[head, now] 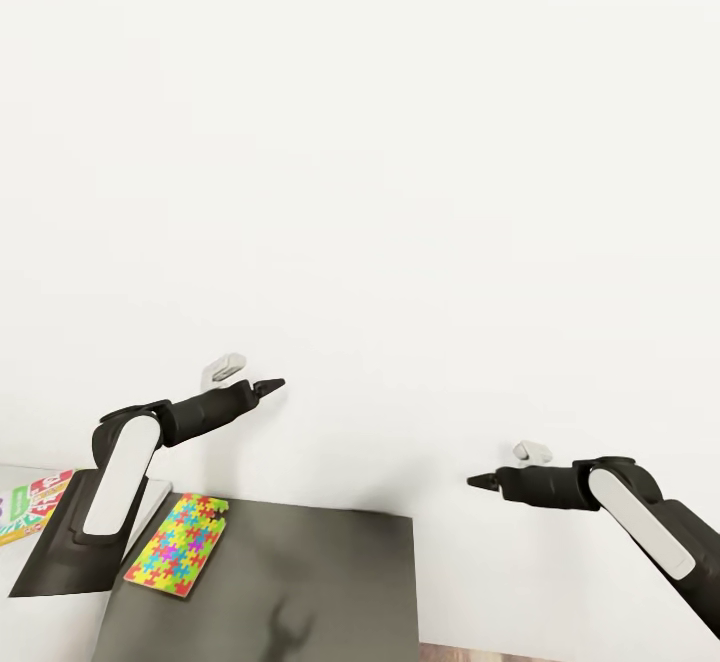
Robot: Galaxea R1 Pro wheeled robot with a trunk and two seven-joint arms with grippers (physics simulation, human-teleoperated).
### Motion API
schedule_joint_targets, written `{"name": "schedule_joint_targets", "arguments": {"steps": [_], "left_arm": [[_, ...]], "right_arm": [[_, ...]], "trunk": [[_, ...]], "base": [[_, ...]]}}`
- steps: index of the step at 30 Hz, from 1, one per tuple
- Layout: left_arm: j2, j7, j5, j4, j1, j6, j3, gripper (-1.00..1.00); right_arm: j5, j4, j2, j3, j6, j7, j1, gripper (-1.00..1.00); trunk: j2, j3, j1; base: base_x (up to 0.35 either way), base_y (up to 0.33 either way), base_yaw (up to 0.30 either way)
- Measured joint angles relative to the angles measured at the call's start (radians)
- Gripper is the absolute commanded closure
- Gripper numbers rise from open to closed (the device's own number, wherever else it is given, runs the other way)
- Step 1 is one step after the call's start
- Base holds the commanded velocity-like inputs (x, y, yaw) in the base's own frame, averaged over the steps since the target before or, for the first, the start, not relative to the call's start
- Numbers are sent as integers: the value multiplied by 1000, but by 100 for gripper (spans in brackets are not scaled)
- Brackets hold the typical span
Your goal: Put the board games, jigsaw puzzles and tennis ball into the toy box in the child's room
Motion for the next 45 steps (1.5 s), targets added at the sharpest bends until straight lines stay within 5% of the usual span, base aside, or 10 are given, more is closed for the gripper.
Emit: {"name": "schedule_joint_targets", "arguments": {"steps": [21,30,45], "left_arm": [[24,-1,0,22,19,2,29,-100],[59,-6,-2,171,30,-10,84,-100],[80,-9,0,315,20,-94,97,-100]], "right_arm": [[0,64,9,16,-12,1,4,-100],[1,69,9,17,-12,0,39,-100],[3,70,10,18,-15,-2,74,-100]], "trunk": [[0,0,0],[0,0,0],[0,0,0]], "base": [[0,0,0],[0,0,0],[-60,0,0]]}}
